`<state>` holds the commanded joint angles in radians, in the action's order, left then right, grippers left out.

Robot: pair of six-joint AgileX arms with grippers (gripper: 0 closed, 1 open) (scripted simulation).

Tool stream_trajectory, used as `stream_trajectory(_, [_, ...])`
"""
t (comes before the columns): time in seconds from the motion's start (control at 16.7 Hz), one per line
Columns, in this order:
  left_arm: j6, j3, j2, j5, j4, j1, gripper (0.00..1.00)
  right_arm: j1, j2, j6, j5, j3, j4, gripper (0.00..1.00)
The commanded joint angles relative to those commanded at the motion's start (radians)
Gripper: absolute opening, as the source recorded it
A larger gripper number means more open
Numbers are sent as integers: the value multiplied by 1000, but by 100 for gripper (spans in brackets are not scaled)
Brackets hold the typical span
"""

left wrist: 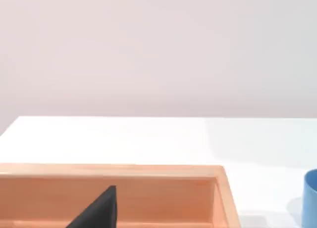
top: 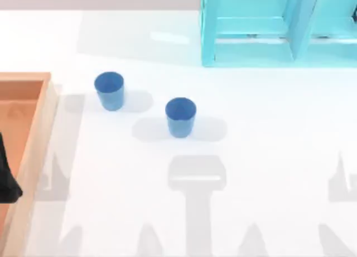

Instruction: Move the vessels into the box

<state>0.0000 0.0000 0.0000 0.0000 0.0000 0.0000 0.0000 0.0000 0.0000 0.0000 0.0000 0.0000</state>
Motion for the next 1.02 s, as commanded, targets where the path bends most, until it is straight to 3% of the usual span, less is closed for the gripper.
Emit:
stream_trajectory(0.24, [-6, 22, 22, 1, -10, -6, 100, 0, 0, 0, 0, 0, 0, 100])
stream_trajectory(0.42, [-38, 132, 137, 5, -63, -34, 100, 0, 0, 0, 0, 0, 0, 100])
stream_trajectory(1.02, [-252, 952, 998, 14, -475, -213, 100, 0, 0, 0, 0, 0, 0, 100])
